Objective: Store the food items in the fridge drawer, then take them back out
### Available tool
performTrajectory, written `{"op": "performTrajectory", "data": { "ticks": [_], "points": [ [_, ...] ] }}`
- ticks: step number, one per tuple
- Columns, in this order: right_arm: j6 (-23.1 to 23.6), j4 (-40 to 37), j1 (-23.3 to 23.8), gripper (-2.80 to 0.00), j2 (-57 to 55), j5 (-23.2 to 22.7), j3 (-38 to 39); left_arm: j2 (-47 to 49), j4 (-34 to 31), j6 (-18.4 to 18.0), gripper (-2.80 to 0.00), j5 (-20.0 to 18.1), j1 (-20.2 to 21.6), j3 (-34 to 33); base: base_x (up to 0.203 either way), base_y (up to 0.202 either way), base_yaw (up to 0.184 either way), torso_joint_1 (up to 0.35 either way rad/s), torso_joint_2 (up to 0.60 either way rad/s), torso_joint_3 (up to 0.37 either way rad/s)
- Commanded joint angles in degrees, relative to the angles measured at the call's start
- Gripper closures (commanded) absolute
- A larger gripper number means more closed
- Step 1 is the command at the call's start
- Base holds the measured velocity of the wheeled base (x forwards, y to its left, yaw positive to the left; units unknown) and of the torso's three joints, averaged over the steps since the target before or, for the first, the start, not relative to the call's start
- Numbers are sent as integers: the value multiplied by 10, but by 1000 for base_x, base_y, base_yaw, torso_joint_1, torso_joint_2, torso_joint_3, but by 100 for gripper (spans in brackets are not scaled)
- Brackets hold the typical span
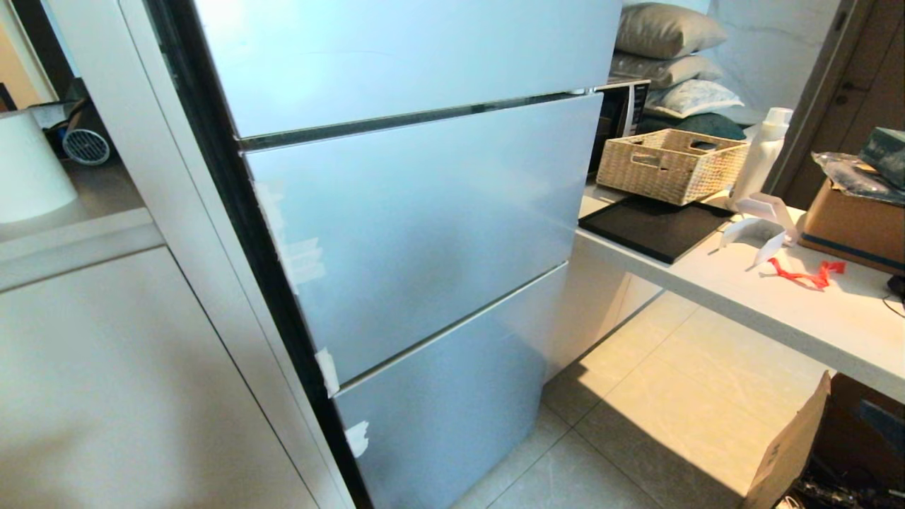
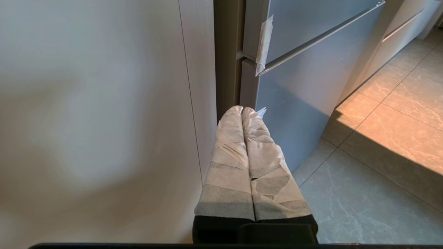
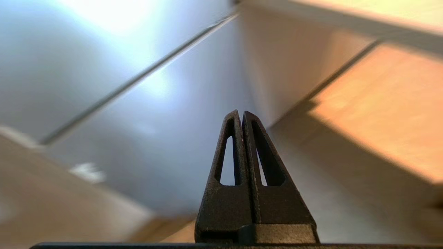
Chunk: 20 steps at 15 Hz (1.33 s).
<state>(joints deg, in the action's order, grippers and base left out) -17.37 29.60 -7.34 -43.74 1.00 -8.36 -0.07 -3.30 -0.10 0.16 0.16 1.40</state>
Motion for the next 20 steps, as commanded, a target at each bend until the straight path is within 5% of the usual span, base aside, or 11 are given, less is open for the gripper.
{"op": "performTrajectory", "data": {
  "ticks": [1, 4, 7, 13, 20],
  "points": [
    [40, -2, 66, 0, 115, -33, 55, 1, 0, 0, 0, 0, 0, 0, 0, 0, 0, 0, 0, 0],
    [110, -88, 69, 0, 226, -49, 78, 1, 0, 0, 0, 0, 0, 0, 0, 0, 0, 0, 0, 0],
    [154, -251, 67, 0, 348, -44, 77, 1, 0, 0, 0, 0, 0, 0, 0, 0, 0, 0, 0, 0],
    [191, -296, 70, 0, 437, 5, 83, 1, 0, 0, 0, 0, 0, 0, 0, 0, 0, 0, 0, 0],
    [153, -296, 70, 0, 437, 8, 84, 1, 0, 0, 0, 0, 0, 0, 0, 0, 0, 0, 0, 0]
  ]
}}
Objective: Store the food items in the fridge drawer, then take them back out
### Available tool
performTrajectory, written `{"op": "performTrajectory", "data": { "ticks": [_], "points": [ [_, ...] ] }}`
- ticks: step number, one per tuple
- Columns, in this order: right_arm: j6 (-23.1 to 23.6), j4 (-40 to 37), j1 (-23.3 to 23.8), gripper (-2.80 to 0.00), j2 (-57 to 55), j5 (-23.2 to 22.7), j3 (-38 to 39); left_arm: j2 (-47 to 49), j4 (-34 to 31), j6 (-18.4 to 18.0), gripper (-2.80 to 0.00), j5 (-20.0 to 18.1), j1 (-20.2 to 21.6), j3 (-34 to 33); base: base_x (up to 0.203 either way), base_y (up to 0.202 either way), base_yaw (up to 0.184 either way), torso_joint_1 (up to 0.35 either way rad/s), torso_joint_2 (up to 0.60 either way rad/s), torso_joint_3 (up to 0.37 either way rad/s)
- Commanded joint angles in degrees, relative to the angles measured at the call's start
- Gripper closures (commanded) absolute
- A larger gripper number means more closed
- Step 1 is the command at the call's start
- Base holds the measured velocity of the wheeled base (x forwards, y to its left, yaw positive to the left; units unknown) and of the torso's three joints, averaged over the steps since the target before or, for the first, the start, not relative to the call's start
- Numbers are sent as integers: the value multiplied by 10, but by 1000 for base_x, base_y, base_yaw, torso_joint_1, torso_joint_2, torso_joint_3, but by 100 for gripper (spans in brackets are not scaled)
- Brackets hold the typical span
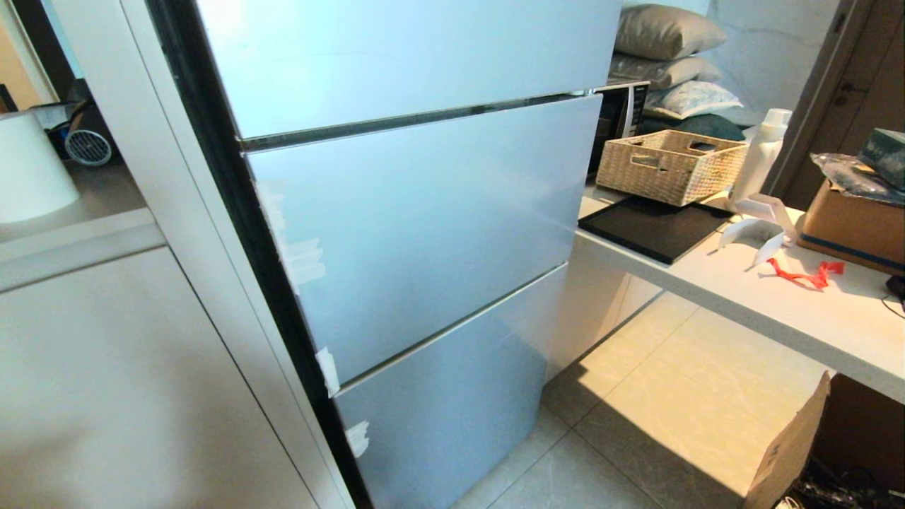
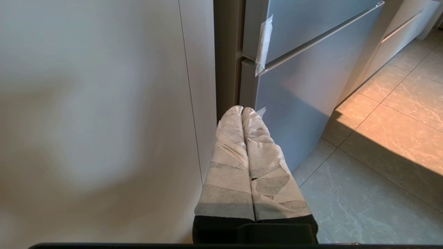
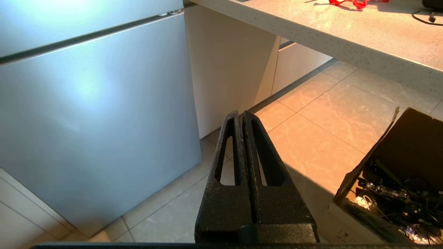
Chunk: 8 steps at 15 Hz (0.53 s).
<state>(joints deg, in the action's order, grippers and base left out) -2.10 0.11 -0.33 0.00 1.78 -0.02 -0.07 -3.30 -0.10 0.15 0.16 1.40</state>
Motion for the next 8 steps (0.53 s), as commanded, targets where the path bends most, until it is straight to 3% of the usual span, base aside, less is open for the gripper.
{"op": "performTrajectory", "data": {
  "ticks": [1, 8],
  "points": [
    [-1, -1, 0, 0, 0, 1, 0, 1, 0, 0, 0, 0, 0, 0, 0, 0, 0, 0, 0, 0],
    [3, -2, 1, 0, -1, 0, 0, 1, 0, 0, 0, 0, 0, 0, 0, 0, 0, 0, 0, 0]
  ]
}}
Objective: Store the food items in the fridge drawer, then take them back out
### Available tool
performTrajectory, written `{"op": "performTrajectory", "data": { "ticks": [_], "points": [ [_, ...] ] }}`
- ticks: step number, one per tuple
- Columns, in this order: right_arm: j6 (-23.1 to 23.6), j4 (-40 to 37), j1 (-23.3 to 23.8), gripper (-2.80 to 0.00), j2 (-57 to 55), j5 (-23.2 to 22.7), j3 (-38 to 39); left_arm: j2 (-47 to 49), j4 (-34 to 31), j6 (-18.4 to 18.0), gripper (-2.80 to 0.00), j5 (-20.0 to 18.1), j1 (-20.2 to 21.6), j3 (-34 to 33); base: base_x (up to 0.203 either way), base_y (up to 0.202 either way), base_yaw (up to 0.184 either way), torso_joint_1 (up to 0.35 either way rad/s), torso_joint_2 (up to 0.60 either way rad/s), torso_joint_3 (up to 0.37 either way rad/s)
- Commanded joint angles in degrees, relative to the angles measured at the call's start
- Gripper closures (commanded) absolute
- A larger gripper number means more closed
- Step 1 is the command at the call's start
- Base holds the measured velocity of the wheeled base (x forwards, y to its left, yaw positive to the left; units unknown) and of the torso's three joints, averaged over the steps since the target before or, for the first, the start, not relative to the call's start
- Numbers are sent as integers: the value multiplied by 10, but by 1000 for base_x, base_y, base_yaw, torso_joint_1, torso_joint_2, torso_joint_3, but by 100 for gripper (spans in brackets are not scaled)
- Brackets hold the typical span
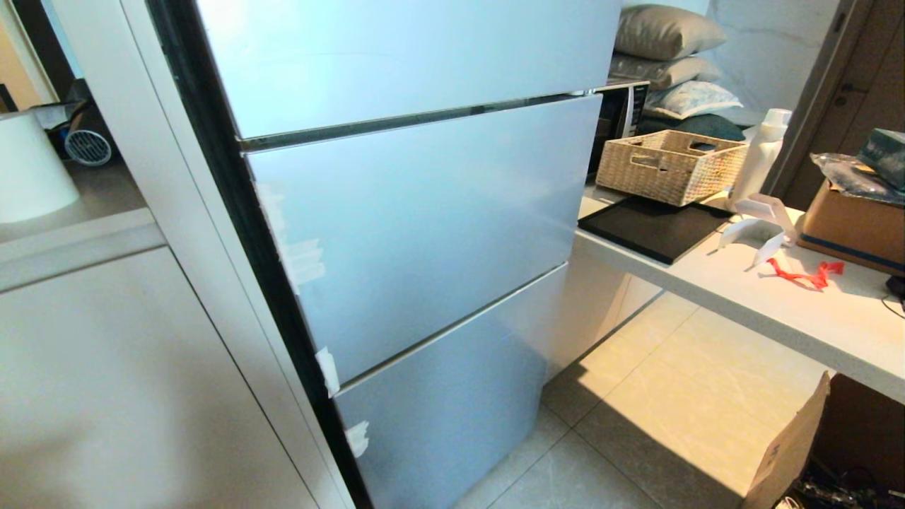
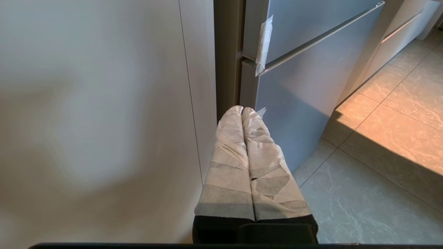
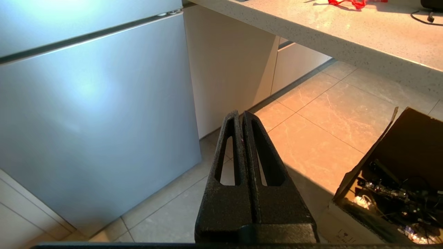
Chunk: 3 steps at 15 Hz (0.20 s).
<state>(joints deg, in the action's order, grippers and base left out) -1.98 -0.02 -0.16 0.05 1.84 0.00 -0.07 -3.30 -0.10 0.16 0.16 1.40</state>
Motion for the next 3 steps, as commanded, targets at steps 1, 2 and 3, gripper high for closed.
{"op": "performTrajectory", "data": {
  "ticks": [1, 2, 3],
  "points": [
    [12, -1, -1, 0, -1, -2, 0, 1, 0, 0, 0, 0, 0, 0, 0, 0, 0, 0, 0, 0],
    [15, -1, 0, 0, -1, -3, 0, 1, 0, 0, 0, 0, 0, 0, 0, 0, 0, 0, 0, 0],
    [12, -1, -1, 0, -1, -3, 0, 1, 0, 0, 0, 0, 0, 0, 0, 0, 0, 0, 0, 0]
  ]
}}
